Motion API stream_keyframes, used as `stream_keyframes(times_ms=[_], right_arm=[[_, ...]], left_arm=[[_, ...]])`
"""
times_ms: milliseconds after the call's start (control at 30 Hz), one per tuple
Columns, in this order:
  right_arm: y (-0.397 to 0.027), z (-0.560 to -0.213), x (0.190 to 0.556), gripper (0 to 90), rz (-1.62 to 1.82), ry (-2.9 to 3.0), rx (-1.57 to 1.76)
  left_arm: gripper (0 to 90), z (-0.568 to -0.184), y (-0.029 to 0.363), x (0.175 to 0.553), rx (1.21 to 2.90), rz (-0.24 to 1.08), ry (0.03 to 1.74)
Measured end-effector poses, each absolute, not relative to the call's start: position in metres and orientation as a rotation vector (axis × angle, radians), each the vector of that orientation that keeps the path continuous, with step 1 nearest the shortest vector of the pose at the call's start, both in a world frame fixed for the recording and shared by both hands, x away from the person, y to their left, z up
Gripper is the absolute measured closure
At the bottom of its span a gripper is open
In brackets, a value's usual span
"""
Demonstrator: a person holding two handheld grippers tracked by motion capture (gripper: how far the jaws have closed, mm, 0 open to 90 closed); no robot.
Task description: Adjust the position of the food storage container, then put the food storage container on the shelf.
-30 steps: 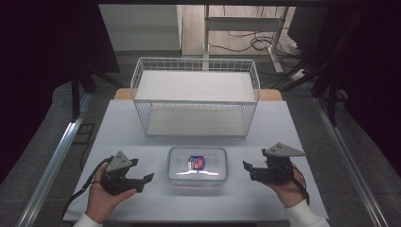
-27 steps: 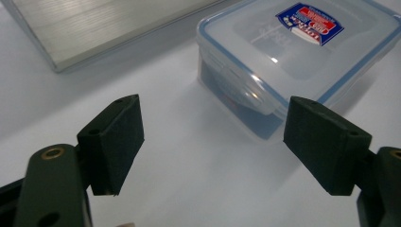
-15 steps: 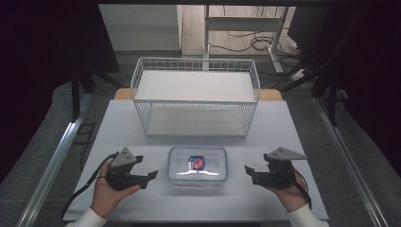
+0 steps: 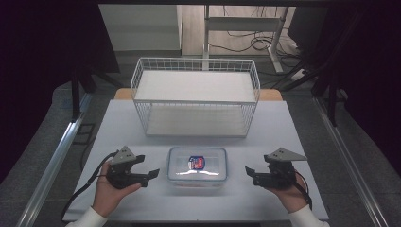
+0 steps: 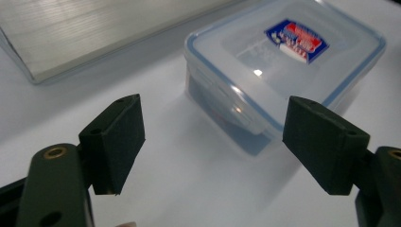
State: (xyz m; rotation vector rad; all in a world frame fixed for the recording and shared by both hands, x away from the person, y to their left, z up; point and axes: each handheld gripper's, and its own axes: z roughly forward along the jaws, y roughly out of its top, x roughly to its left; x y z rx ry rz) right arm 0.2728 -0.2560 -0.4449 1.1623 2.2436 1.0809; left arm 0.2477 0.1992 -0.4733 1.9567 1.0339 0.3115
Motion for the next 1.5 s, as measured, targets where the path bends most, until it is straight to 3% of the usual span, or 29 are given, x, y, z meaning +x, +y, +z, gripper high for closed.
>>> stream_keyframes(times_ms=[633,1133,1267,1500], right_arm=[[-0.255,-0.442,0.281,16.9,1.143,2.291,1.18],[-0.235,-0.456,0.302,16.6,1.228,2.433,1.219],[-0.229,-0.458,0.304,16.6,1.234,2.442,1.203],[-0.224,-0.46,0.302,16.6,1.218,2.454,1.192]], left_arm=[[16.5,-0.471,0.2,0.252,1.872,0.195,1.102],[8.1,-0.492,0.185,0.287,1.738,-0.168,1.183],[8.7,-0.502,0.182,0.298,1.708,-0.284,1.178],[10.0,-0.513,0.175,0.302,1.695,-0.373,1.202]])
